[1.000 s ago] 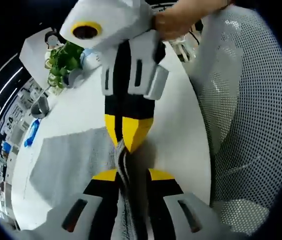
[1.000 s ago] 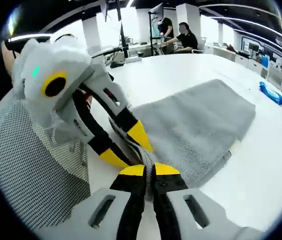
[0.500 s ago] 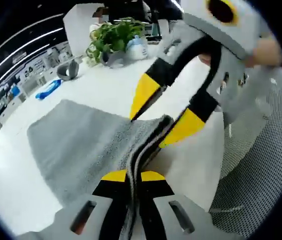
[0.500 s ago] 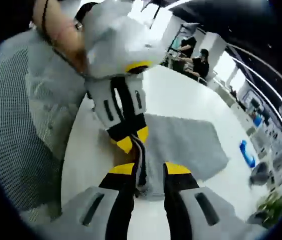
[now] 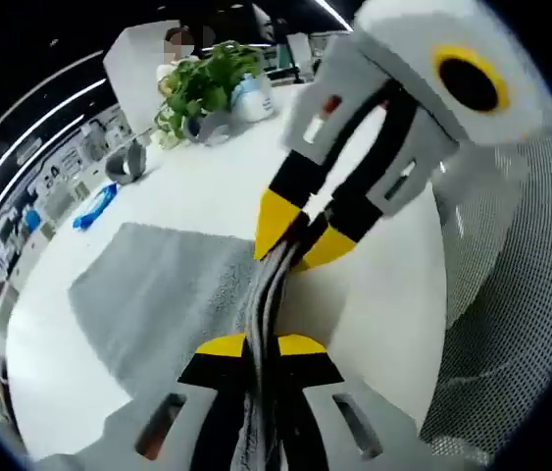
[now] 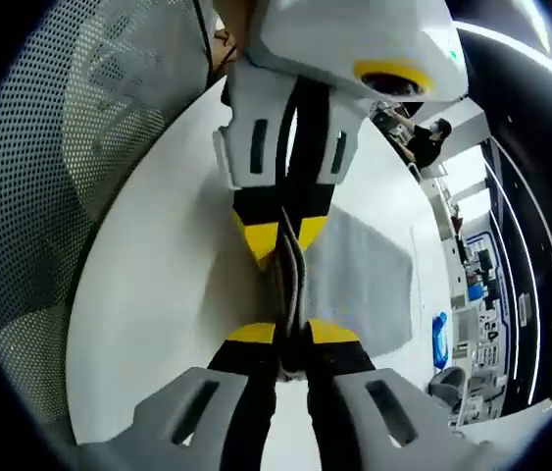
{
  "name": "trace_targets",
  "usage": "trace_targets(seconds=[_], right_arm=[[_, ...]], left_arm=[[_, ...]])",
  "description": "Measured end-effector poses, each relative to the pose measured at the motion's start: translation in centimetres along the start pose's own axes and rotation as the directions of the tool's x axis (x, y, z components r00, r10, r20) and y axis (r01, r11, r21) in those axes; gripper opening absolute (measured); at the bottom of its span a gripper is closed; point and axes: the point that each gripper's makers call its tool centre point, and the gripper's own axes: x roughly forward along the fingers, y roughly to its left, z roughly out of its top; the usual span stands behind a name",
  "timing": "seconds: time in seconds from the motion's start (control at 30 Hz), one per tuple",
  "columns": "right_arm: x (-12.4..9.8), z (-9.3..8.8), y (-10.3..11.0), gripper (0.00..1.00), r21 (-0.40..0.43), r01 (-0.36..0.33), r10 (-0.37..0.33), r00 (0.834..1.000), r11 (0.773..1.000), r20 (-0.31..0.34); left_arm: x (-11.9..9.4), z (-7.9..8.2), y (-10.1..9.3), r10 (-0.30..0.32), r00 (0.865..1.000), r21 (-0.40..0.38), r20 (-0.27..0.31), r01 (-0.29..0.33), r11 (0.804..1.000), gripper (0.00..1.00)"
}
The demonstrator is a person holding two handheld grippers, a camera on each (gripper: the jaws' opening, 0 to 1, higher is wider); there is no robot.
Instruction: Fold the towel on the table until its edges align and the towel forms a compact rectangular stack.
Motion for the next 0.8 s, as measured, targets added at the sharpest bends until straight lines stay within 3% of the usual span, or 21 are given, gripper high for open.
trace_targets(seconds=[0.03, 0.1, 0.17, 0.2, 0.33, 0.43, 0.47, 0.57, 0.63, 0.67, 0.7, 0.8], right_arm=[[0.0, -0.2, -0.3, 0.06, 0.030, 0.006, -0.006, 1.000, 1.000, -0.005], [-0.1, -0.9, -1.0, 0.06, 0.076, 0.027, -0.026, 1.000, 0.997, -0.014], [-0.2, -1.5, -1.2, 0.05, 0.126, 0.034, -0.032, 0.999, 0.991, -0.018], [-0.3, -2.0, -1.2, 0.05, 0.190, 0.032, -0.030, 0.999, 0.981, -0.014], [-0.3, -2.4, -1.3, 0.05, 0.276, 0.024, -0.024, 1.000, 0.961, -0.001], [-0.2, -2.6, -1.1, 0.05, 0.287, 0.009, -0.010, 1.000, 0.958, 0.003], [-0.2, -2.5, -1.0, 0.05, 0.332, 0.002, -0.007, 1.000, 0.943, 0.015], [-0.3, -3.4, -1.7, 0.04, 0.369, 0.032, -0.030, 0.999, 0.929, -0.013], [-0.6, -4.1, -2.0, 0.04, 0.464, 0.042, -0.045, 0.999, 0.885, -0.006], [-0.7, -3.9, -2.1, 0.04, 0.497, 0.032, -0.048, 0.999, 0.867, 0.018], [-0.7, -3.8, -2.2, 0.04, 0.526, 0.026, -0.048, 0.998, 0.850, 0.027], [-0.7, -3.8, -2.1, 0.04, 0.534, 0.024, -0.045, 0.999, 0.845, 0.025]], left_arm=[[-0.1, -0.3, 0.2, 0.019, 1.000, 0.057, -0.021, -0.017, 0.998, 0.10], [-0.2, -0.5, 0.8, 0.050, 0.998, 0.093, -0.024, -0.047, 0.995, 0.11], [-0.4, -1.2, 1.4, 0.070, 0.997, 0.071, -0.035, -0.067, 0.995, 0.11], [-0.6, -1.5, 1.9, 0.077, 0.997, 0.061, -0.032, -0.075, 0.995, 0.11], [-0.6, -1.9, 2.1, 0.071, 0.997, 0.010, -0.017, -0.071, 0.997, 0.11], [-0.7, -2.6, 2.2, 0.074, 0.997, 0.029, -0.030, -0.074, 0.997, 0.12], [-0.8, -2.7, 2.4, 0.080, 0.996, 0.020, -0.036, -0.079, 0.997, 0.12], [-1.7, -3.9, 4.0, 0.137, 0.988, -0.043, -0.077, -0.140, 0.989, 0.12], [-2.0, -4.5, 4.6, 0.141, 0.986, -0.132, -0.089, -0.152, 0.980, 0.12], [-1.8, -4.0, 4.3, 0.123, 0.991, -0.158, -0.055, -0.131, 0.979, 0.10], [-1.9, -3.9, 4.2, 0.121, 0.991, -0.144, -0.050, -0.127, 0.981, 0.09], [-1.6, -3.8, 3.7, 0.105, 0.993, -0.122, -0.059, -0.112, 0.986, 0.08]])
